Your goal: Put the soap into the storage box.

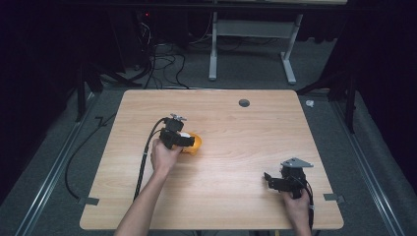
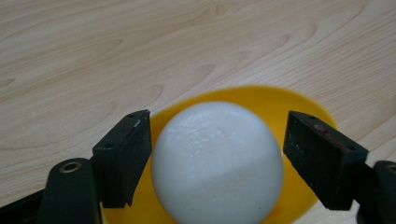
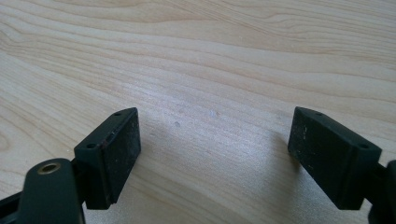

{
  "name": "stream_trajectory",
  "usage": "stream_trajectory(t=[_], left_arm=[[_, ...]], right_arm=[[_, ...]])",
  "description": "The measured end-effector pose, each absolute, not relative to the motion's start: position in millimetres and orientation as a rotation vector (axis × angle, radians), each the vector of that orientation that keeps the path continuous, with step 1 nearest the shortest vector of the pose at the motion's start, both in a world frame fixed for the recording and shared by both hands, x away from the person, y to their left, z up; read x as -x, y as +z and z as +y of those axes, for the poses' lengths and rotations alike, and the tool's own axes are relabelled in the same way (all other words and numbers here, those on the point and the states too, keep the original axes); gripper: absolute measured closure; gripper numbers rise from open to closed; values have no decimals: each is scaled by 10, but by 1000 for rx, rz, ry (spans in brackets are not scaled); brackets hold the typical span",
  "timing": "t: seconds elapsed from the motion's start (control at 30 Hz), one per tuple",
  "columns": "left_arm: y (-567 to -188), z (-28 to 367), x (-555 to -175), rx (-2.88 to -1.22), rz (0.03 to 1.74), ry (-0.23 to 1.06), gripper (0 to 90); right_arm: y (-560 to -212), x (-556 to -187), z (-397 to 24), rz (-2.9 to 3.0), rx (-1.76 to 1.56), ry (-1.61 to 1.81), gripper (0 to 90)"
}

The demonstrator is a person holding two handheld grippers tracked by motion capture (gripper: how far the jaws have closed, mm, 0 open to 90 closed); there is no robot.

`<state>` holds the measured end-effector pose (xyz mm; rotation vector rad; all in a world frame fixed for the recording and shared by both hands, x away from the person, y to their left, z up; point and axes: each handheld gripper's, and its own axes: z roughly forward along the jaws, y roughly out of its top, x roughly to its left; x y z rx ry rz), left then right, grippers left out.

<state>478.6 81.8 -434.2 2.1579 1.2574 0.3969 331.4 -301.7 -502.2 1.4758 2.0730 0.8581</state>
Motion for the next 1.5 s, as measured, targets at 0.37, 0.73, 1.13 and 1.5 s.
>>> stream_trajectory(t=[0.37, 0.73, 1.13, 1.5], left_arm=[[-4209, 903, -4707, -2115, 1227, 412, 221], [-4064, 1051, -4592, -2063, 1201, 413, 221], [-3951, 1179, -4465, -2047, 1173, 426, 220], [-3834, 1315, -4298, -2020, 1124, 446, 222]], right_arm=[[-5022, -3314, -3016, 2073, -1475, 857, 179], [-5022, -3314, -3016, 2073, -1475, 857, 180], [-5023, -3313, -3015, 2074, -1474, 854, 180], [-5022, -3313, -3013, 2074, -1476, 853, 180]])
